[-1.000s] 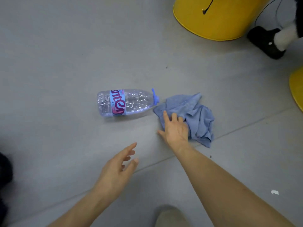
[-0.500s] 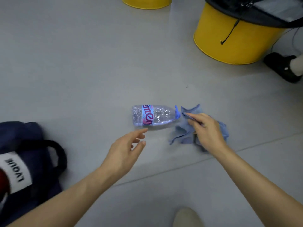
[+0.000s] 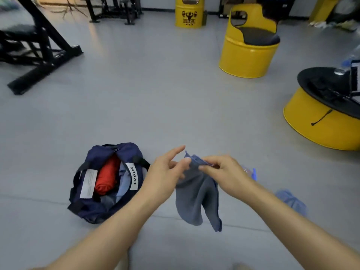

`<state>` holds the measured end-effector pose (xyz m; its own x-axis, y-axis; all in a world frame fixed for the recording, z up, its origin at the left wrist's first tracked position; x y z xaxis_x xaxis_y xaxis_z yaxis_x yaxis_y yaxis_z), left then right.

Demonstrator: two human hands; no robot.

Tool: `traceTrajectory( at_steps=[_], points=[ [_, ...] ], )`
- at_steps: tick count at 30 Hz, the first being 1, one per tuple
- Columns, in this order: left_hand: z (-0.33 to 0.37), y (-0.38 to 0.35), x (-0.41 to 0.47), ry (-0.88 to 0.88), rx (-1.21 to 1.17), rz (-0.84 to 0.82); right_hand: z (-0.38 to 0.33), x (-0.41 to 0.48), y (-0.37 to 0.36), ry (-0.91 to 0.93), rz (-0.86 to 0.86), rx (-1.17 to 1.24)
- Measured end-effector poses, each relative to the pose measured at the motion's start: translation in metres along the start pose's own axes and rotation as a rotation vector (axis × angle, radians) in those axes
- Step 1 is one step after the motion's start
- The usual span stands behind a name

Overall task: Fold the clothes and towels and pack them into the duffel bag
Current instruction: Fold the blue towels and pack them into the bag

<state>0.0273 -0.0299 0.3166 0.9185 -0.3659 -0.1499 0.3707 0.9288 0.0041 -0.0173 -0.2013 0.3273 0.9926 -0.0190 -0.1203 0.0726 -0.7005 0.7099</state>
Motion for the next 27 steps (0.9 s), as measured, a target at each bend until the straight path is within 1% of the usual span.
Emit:
traceTrajectory(
  at_steps=[2,5,10,14,17,19,21,25,27],
  points=[
    [0.006,0.015,-0.011,0.018,-0.047,0.043,-0.027,-0.003,-0.015,0.030,-0.027,0.005],
    [0.015,0.031,-0.017,0.011,-0.010,0.089,-0.047,-0.003,-0.032,0.024,0.016,-0.010],
    [0.013,0.042,-0.015,0.064,0.033,0.045,-0.052,-0.003,-0.053,-0.026,0.064,0.049],
    [0.017,0.053,-0.004,0.015,0.174,-0.002,-0.051,0.009,-0.054,-0.051,0.074,0.086],
    [0.019,0.056,0.004,-0.011,0.428,-0.084,-0.046,0.014,-0.053,-0.055,0.085,0.035],
    [0.022,0.055,0.004,-0.063,0.587,-0.097,-0.043,0.017,-0.053,-0.042,0.081,-0.018],
    [0.027,0.052,0.005,-0.154,0.680,-0.078,-0.043,0.020,-0.049,-0.036,0.082,-0.020],
    [0.027,0.042,0.004,-0.247,0.697,-0.122,-0.040,0.022,-0.037,-0.044,0.087,-0.013],
    [0.027,0.037,0.004,-0.299,0.718,-0.113,-0.040,0.019,-0.032,-0.042,0.090,0.016]
  ],
)
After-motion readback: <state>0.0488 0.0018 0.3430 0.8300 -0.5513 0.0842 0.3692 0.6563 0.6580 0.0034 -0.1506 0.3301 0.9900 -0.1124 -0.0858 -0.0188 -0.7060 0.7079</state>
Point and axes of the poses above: each hand's wrist, its own x-axis towards the middle knuckle, its own y-axis out of the back of the hand, z = x × y, the point moved 6 cm from there along x, towards the middle knuckle, and after that the axes turned 13 degrees about -x, right-handed, at the moved point
